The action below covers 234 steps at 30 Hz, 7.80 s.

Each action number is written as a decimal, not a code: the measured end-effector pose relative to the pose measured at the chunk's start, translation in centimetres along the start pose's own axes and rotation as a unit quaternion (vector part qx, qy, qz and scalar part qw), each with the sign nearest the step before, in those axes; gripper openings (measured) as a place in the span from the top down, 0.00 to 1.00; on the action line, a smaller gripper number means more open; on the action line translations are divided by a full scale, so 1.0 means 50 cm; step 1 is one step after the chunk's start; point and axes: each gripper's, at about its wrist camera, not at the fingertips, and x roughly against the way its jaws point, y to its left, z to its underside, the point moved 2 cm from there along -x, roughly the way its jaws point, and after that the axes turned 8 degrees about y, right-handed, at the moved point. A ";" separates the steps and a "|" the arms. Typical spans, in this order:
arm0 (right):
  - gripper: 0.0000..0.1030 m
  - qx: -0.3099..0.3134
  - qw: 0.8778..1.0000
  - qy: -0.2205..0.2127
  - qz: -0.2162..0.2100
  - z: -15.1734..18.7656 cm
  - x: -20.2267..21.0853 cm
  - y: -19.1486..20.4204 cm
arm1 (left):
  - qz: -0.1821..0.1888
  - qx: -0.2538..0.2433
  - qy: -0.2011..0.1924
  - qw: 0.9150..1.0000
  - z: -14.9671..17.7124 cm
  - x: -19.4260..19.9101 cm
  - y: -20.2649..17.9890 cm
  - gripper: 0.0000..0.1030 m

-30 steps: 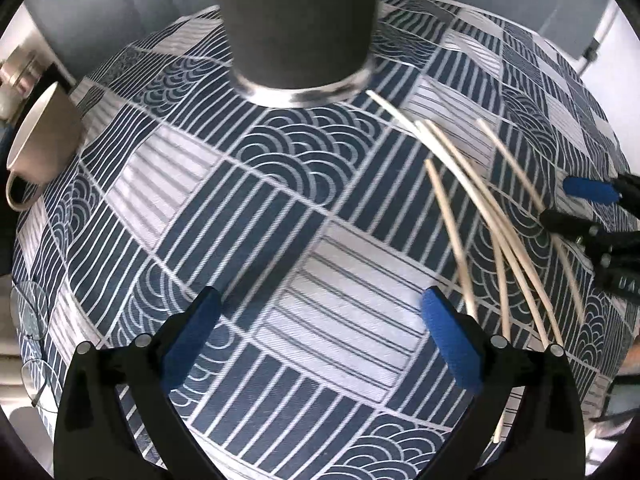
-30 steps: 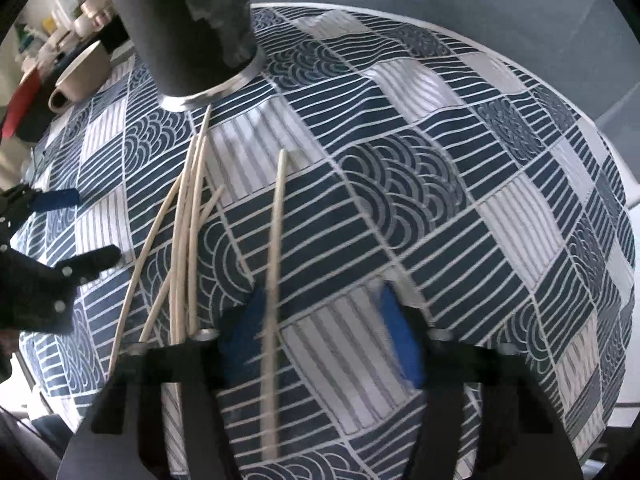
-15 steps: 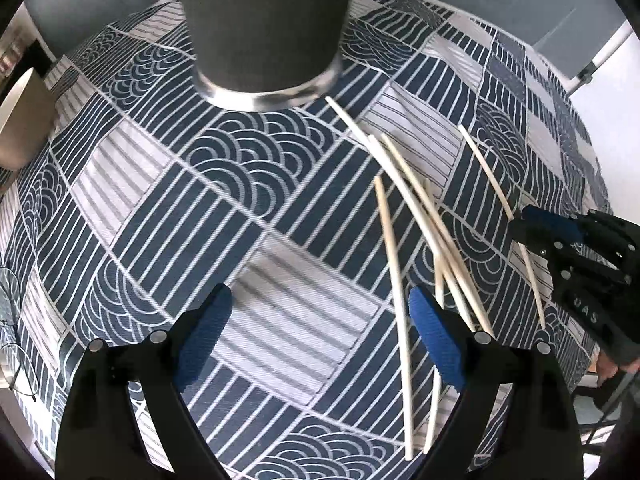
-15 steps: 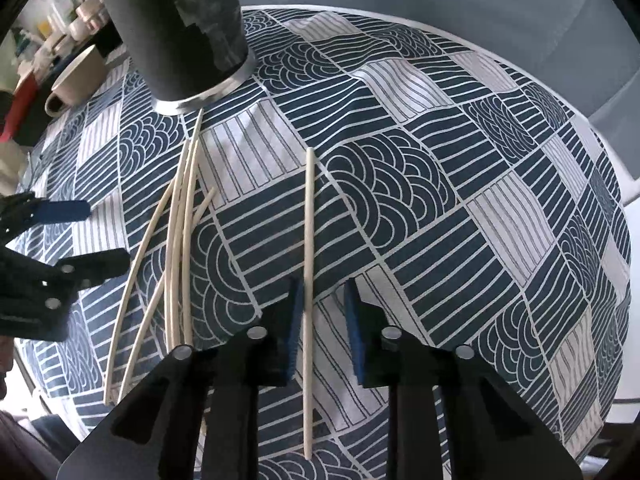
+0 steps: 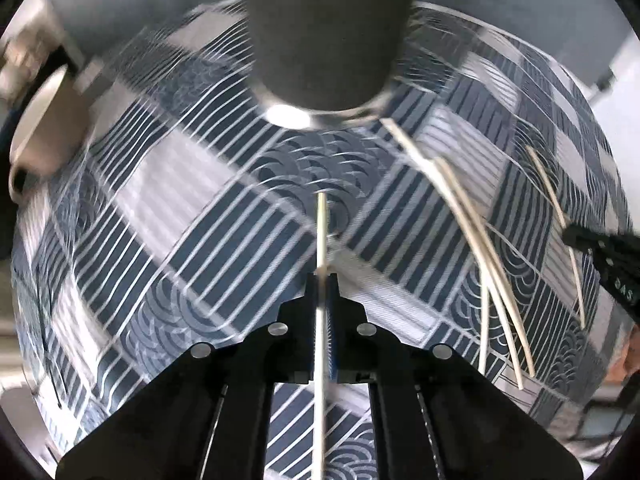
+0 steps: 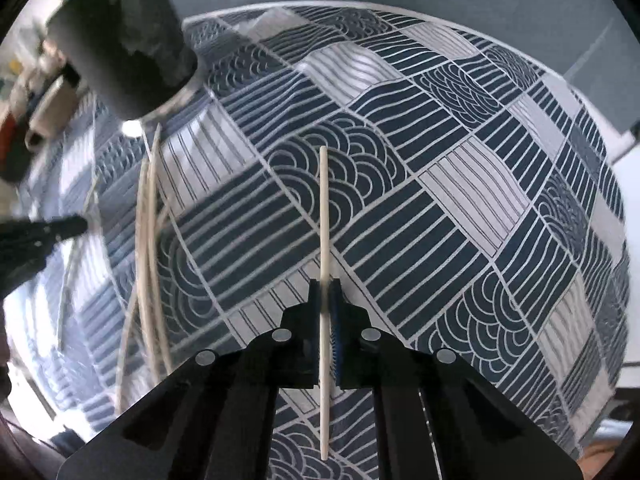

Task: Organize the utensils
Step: 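Close the right tool on one stick while the left tool grasps another, then lift both held sticks and carry them above the black holder, then lower both sticks into the holder and open both tools, then move both open tools back down to the sticks on the cloth, then close the right tool on one stick while the left tool grasps another, then lift both held sticks and carry them above the black holder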

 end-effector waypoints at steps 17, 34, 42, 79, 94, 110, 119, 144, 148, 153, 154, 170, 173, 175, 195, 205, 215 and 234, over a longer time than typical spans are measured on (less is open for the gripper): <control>0.96 -0.006 0.982 -0.156 -0.105 -0.191 0.226 0.057 | 0.015 0.063 -0.162 0.985 -0.138 0.302 0.132 0.96; 0.95 0.058 0.960 -0.228 -0.150 -0.362 0.336 0.214 | 0.040 0.013 -0.238 0.970 -0.316 0.427 0.027 0.96; 0.95 0.071 0.951 -0.243 -0.178 -0.427 0.319 0.240 | 0.066 0.016 -0.238 0.969 -0.377 0.415 0.029 0.96; 0.27 0.002 0.928 -0.323 -0.185 -0.311 0.314 0.154 | 0.019 0.079 -0.315 0.946 -0.251 0.400 0.089 0.06; 0.14 0.011 0.957 -0.269 -0.110 -0.148 0.249 0.100 | -0.013 0.064 -0.286 0.956 -0.125 0.325 0.081 0.06; 0.14 0.076 0.991 -0.103 -0.032 -0.005 0.040 0.120 | -0.031 0.021 -0.160 0.986 -0.053 0.133 0.021 0.06; 0.14 0.103 0.992 -0.067 0.005 0.007 -0.008 0.136 | -0.035 -0.004 -0.103 0.994 -0.037 0.059 -0.033 0.06; 0.09 0.087 0.995 -0.040 0.030 0.020 -0.029 0.068 | -0.032 0.000 -0.034 0.999 -0.068 -0.034 -0.135 0.05; 0.08 0.087 0.995 -0.036 0.031 0.016 -0.031 0.067 | -0.036 -0.001 -0.039 0.999 -0.065 -0.035 -0.136 0.05; 0.08 0.080 0.996 -0.024 0.024 0.011 -0.034 0.065 | 0.001 0.042 -0.031 0.999 -0.067 -0.020 -0.112 0.06; 0.08 0.080 0.996 -0.025 0.021 0.010 -0.035 0.064 | 0.022 0.060 -0.033 0.997 -0.067 -0.013 -0.105 0.06; 0.08 0.075 0.997 -0.007 0.025 0.005 -0.036 0.064 | -0.042 0.033 -0.027 0.998 -0.060 -0.030 -0.101 0.05; 0.08 0.062 0.998 0.005 0.032 -0.005 -0.038 0.066 | -0.041 0.039 -0.026 0.998 -0.047 -0.027 -0.085 0.06; 0.08 0.058 0.998 0.010 0.036 -0.016 -0.040 0.071 | -0.043 0.037 -0.029 0.998 -0.040 -0.026 -0.080 0.06; 0.96 0.023 0.999 0.023 -0.007 -0.023 -0.010 0.023 | 0.058 0.046 -0.018 0.997 -0.004 0.014 0.007 0.96; 0.96 0.048 0.996 -0.055 -0.057 -0.094 0.102 0.073 | 0.051 0.044 -0.102 0.992 -0.039 0.174 0.058 0.96; 0.96 0.066 0.987 -0.129 -0.070 -0.147 0.230 0.130 | 0.070 0.027 -0.176 0.982 -0.044 0.300 0.077 0.96; 0.96 0.097 0.964 -0.235 -0.079 -0.244 0.415 0.211 | 0.094 0.005 -0.283 0.954 -0.113 0.521 0.065 0.96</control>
